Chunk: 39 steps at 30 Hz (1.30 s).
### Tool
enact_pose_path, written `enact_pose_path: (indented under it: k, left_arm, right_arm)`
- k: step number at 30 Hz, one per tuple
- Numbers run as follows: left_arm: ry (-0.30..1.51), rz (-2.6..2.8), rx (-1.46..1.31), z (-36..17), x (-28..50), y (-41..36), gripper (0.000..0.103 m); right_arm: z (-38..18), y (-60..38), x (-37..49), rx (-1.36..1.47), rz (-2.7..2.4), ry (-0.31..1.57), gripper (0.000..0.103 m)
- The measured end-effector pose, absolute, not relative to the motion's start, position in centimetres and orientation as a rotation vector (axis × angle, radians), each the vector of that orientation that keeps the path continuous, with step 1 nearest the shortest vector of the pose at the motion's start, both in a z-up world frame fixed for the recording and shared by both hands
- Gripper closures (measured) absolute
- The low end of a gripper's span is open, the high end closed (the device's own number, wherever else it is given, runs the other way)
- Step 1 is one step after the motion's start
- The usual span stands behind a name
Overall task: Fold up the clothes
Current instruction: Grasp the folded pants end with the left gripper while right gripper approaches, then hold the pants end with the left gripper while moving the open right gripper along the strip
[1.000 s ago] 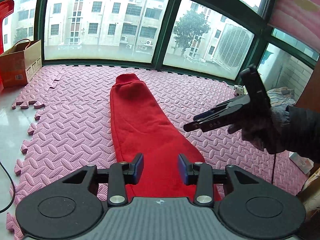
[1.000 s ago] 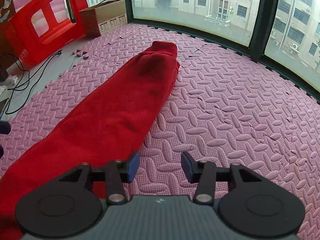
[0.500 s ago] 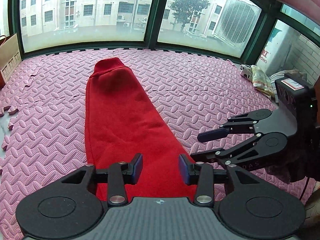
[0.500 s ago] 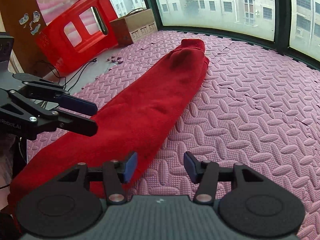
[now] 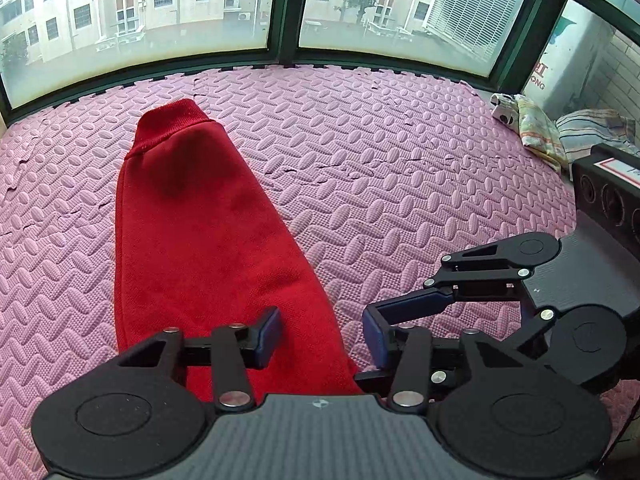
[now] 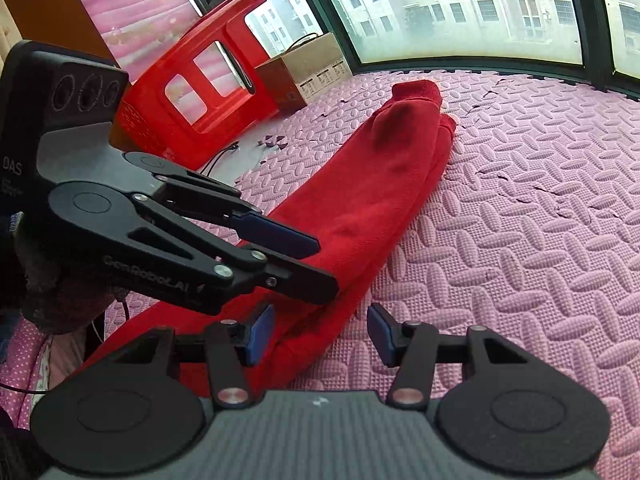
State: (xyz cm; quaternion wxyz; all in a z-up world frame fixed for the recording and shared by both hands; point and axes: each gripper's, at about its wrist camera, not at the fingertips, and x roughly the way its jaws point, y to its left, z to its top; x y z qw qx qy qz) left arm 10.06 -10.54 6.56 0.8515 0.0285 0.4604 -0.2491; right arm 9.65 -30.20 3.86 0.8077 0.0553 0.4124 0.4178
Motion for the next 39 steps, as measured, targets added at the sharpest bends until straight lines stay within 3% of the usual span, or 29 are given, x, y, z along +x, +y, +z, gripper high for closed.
enact_pose_path:
  k: [2,5,12,14,19,39]
  left_arm:
    - [0.966,-0.527,0.046,6.5,10.2,-10.2,0.090]
    - [0.960,-0.531,0.025,6.4,10.4,-9.7,0.094]
    - [0.939,-0.543,-0.054,6.1,10.7,-8.4,0.095]
    - [0.932,-0.553,-0.082,5.9,10.8,-8.1,0.095]
    - [0.896,-0.581,-0.109,6.1,10.6,-7.6,0.097]
    - [0.883,-0.521,-0.106,6.2,9.3,-5.0,0.096]
  right_arm:
    - [3.7,-30.4,9.9,0.122,0.903,0.882,0.050]
    - [3.6,-31.0,10.3,0.161,0.938,0.888,0.044]
    - [3.3,-31.4,10.8,0.268,1.116,0.889,0.037]
    - [3.1,-30.8,11.1,0.268,1.151,0.882,0.029]
    - [1.9,-28.5,11.8,0.279,1.237,0.925,0.025]
    - [4.2,-30.2,7.5,0.048,1.199,1.021,0.024]
